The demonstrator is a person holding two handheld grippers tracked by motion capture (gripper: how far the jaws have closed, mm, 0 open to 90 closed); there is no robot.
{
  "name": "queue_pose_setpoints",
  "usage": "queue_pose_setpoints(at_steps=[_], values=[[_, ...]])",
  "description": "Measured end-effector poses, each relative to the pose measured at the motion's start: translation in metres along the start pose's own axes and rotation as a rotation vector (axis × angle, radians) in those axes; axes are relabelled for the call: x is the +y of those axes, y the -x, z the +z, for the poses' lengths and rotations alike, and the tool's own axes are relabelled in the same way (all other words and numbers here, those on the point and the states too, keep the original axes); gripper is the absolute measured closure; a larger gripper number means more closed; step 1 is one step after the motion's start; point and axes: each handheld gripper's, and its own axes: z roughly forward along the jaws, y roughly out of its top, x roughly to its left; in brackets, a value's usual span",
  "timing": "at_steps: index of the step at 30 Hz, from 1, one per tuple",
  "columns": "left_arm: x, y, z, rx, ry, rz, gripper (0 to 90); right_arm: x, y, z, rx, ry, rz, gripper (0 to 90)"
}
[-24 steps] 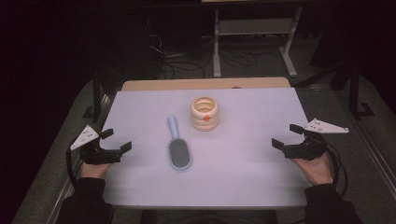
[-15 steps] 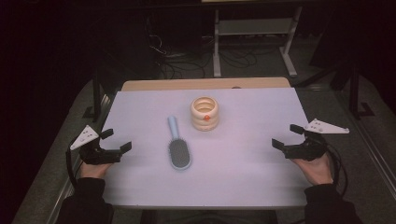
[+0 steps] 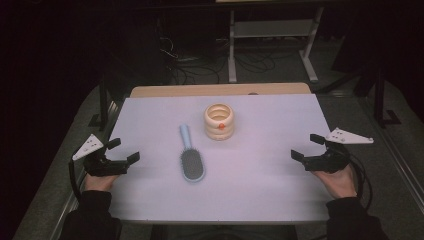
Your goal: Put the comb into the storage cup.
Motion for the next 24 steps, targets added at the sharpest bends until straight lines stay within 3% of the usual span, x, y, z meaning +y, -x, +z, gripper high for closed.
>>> queue_pose_setpoints(at_steps=[8,13,24], values=[[0.005,-0.002,-0.002,-0.004,-0.007,-0.01,0.0,0.0,-0.001,0.001,0.001,-0.006,-0.007,0.0],[0.018,-0.001,0.001,-0.008,-0.036,0.028,0.0,0.0,-0.003,0.001,-0.001,-0.017,-0.019,0.0],[0.036,0.001,0.0,-0.022,-0.038,0.064,0.0,0.0,-0.003,-0.001,-0.003,-0.006,-0.014,0.0]])
